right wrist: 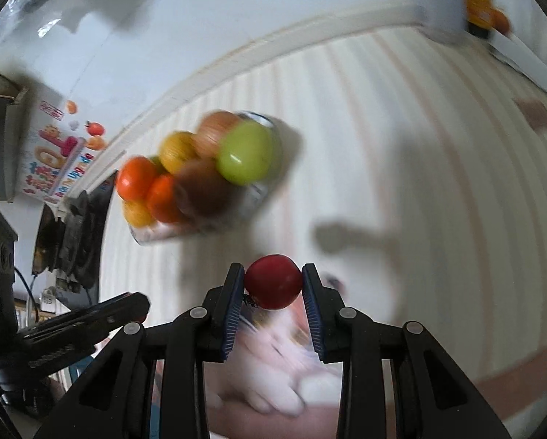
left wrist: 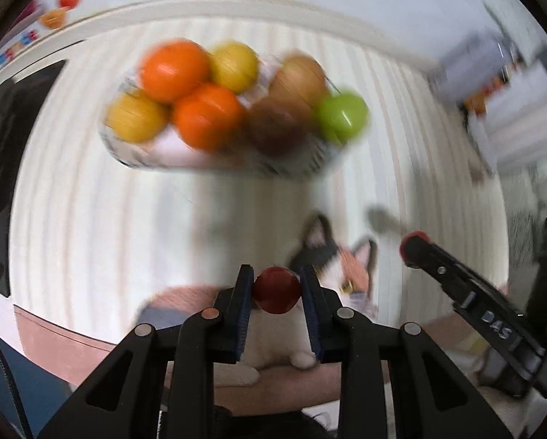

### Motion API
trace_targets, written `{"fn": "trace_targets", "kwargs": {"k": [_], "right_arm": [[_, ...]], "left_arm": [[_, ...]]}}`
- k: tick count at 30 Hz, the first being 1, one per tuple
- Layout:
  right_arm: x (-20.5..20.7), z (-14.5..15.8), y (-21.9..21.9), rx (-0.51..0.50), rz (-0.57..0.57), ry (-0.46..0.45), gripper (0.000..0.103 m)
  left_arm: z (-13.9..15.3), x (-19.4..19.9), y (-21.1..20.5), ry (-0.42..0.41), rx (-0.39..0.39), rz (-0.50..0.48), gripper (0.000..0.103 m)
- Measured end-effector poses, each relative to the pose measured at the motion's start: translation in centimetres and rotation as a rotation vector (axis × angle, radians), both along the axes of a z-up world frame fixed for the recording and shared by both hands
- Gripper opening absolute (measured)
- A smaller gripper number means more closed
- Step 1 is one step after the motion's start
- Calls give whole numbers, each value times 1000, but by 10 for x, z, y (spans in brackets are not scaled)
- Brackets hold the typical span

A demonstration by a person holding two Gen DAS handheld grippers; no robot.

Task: Organize fruits

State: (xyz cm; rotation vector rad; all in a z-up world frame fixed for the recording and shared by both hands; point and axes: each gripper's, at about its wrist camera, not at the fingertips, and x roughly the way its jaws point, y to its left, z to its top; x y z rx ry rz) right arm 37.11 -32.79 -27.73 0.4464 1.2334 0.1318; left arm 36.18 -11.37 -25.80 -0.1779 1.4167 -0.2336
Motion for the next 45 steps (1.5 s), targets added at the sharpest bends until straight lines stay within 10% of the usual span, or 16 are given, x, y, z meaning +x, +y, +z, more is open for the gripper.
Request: {"fn": "trace_targets", "kwargs": {"k": [12, 28, 32, 35, 38, 45], "right_arm": [[77, -34, 62, -74, 131, 17, 35], [80, -48, 61, -92, 151, 17, 36], [79, -44, 53, -84, 119, 34, 68], [77, -37, 51, -91, 101, 41, 72], [74, -27, 51, -126, 89, 62, 90], [56, 6, 62, -265, 114, 44, 95]], "left_arm": [[-35, 88, 83, 43, -49, 192, 24], [-71, 116, 78, 86, -51, 204, 24], [-73, 118, 80, 104, -52, 215, 28], [-70, 118, 80, 105, -40, 217, 33], [-59, 113, 79, 80, 10, 206, 42], [-24, 81, 74, -2, 163, 144, 88]]}}
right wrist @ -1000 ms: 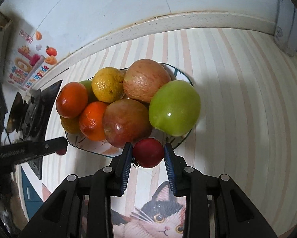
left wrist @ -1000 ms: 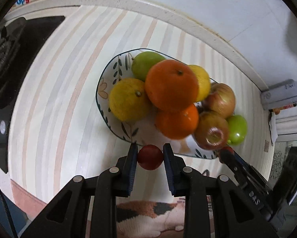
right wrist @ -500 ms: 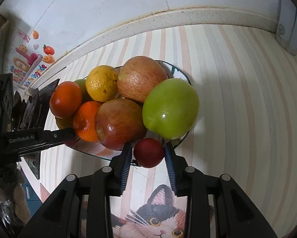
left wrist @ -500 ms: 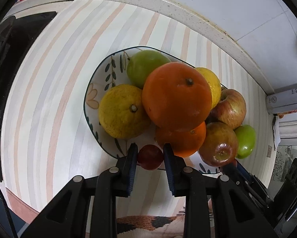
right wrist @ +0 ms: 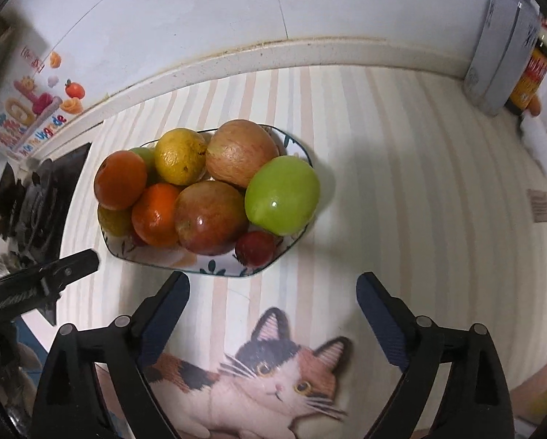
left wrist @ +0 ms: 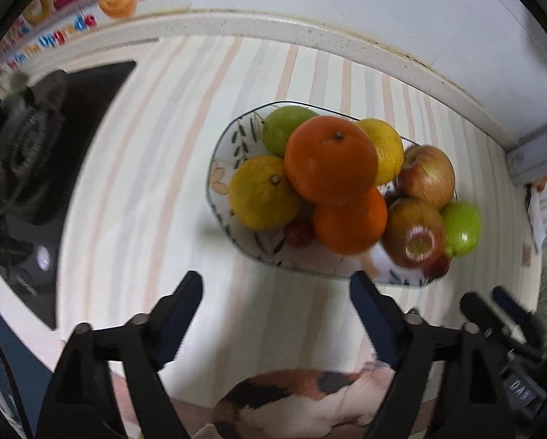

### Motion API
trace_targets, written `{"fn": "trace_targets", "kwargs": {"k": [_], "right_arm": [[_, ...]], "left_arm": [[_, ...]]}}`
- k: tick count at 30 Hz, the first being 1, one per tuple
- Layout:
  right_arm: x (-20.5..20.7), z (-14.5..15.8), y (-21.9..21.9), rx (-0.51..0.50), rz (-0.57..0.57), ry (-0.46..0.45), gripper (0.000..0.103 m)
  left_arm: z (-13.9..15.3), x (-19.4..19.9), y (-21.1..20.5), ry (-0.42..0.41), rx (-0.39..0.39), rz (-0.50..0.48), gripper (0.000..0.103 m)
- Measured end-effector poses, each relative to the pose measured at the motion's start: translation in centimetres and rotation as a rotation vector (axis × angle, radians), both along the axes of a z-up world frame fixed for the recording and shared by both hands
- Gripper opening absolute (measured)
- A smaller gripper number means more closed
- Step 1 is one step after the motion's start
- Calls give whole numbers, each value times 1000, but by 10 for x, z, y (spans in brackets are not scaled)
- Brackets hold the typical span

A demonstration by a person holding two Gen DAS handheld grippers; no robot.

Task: Organize fruits

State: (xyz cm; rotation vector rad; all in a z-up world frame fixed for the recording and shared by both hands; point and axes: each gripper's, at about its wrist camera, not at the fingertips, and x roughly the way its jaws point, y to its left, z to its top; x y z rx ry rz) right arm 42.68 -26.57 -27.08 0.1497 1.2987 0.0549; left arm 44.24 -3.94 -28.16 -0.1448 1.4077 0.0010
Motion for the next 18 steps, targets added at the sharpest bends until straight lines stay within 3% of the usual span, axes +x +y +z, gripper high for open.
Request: {"fn": "trace_targets", "kwargs": {"k": [3, 6, 18], "right_arm": [[-11, 15, 4, -26, 13, -19, 95], [-23, 33, 5, -57, 18, -48, 99], [-71, 114, 13, -91, 3, -156, 99]], "left_arm": [[16, -14, -1, -41, 51, -16, 95], [34, -26, -3, -95, 79, -26, 96], [109, -71, 2, -254, 69, -39, 97]]}}
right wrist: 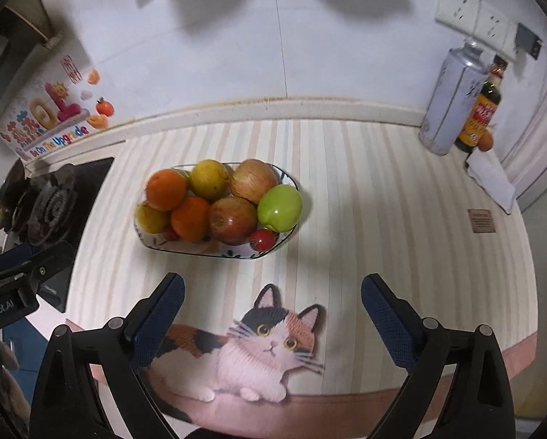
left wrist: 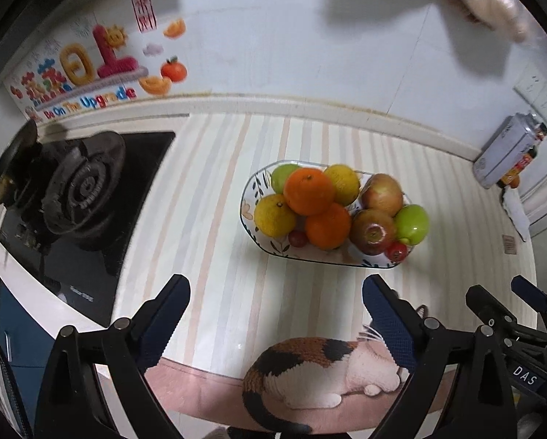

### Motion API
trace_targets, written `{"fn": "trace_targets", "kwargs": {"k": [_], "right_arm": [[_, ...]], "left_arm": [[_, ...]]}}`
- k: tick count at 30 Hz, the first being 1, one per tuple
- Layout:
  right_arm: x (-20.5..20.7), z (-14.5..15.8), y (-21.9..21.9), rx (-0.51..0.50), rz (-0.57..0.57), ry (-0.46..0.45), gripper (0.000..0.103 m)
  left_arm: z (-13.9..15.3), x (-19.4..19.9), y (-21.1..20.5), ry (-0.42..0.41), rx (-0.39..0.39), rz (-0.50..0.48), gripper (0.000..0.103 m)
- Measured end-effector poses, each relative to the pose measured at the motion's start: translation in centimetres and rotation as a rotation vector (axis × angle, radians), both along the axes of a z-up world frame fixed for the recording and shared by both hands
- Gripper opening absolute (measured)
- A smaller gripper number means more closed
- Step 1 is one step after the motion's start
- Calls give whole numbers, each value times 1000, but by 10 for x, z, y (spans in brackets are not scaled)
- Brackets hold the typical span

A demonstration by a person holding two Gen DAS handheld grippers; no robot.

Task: Organize fruits

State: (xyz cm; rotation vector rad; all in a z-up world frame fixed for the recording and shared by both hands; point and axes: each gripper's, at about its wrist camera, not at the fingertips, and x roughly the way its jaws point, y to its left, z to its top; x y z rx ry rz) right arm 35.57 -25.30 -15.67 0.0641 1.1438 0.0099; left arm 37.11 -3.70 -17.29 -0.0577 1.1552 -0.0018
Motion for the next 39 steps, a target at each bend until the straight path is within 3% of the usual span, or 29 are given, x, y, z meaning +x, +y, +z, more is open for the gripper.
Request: {"fn": "trace_targets", "kwargs": {"k": [21, 30, 39], "right_arm": [[-193, 138, 55, -20, -51, -228, 99], [-260, 173, 64, -30, -32, -287, 99], [-289, 199, 64, -17, 16, -319, 100]], "left_arm": [[118, -166, 43, -249, -29, -88, 97], [144, -222, 43, -309, -21, -102, 97], [160, -253, 39, -350, -1, -71, 97]]}}
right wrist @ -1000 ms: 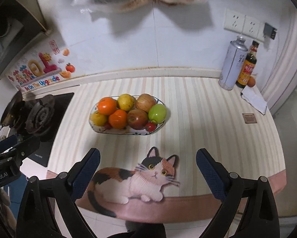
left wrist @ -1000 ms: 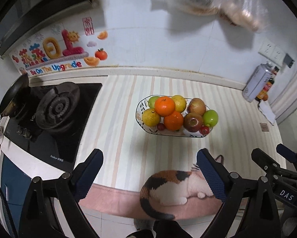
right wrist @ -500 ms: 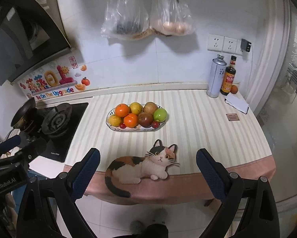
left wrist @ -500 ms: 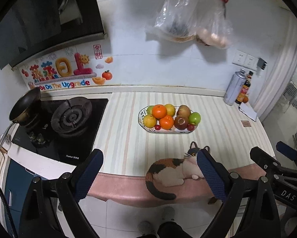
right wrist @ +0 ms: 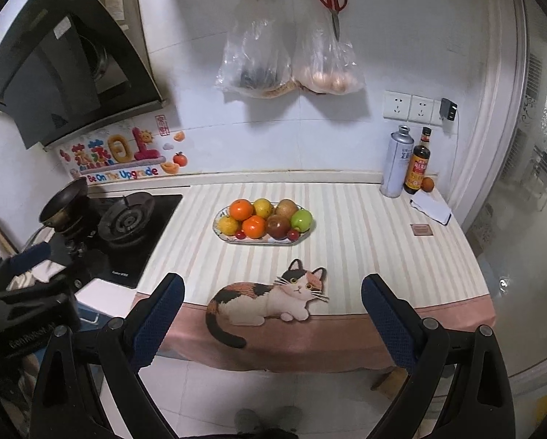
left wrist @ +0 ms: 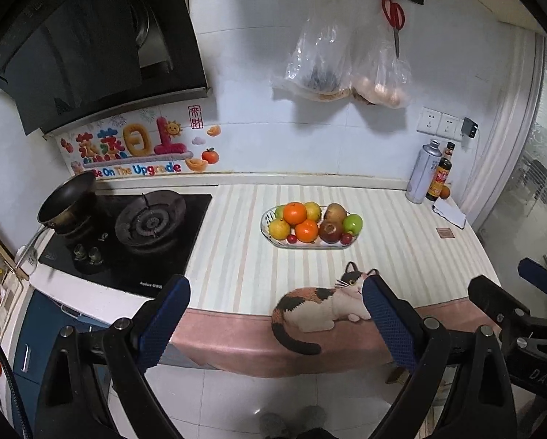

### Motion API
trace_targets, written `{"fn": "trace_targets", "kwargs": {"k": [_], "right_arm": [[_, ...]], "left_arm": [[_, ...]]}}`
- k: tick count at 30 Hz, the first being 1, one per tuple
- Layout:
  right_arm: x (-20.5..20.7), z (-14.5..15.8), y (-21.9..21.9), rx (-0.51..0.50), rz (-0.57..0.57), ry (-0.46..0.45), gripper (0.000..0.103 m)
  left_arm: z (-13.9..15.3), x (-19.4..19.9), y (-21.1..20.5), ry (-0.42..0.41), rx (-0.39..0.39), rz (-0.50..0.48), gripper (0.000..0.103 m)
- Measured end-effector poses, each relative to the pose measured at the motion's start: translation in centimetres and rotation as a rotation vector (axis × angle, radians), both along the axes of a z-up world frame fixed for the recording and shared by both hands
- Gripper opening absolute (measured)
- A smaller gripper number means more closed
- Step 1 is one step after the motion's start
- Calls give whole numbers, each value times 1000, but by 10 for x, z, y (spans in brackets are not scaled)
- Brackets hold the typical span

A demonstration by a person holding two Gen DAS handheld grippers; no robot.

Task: Organize fruits

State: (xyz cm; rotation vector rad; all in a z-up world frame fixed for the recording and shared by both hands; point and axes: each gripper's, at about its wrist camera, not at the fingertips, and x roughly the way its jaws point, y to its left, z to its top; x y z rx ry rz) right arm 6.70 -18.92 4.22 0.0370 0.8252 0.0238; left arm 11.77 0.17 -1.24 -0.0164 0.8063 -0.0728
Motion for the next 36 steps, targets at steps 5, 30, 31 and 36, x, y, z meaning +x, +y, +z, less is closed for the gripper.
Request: {"fn": "trace_targets", "kwargs": {"k": [5, 30, 31, 36], "right_arm": [[-3, 2, -1, 16, 19, 1, 100], [70, -35, -12, 9, 0, 60, 100], [76, -38, -13, 5, -6, 66, 100], [100, -55, -14, -12, -14, 95, 100]], "left_arm": [[0, -9, -4, 9, 1, 12, 97], [-20, 41, 2, 42, 26, 92, 97], [-23, 45, 2, 49, 28, 94, 97], [-39, 63, 2, 82, 43, 90, 97]]}}
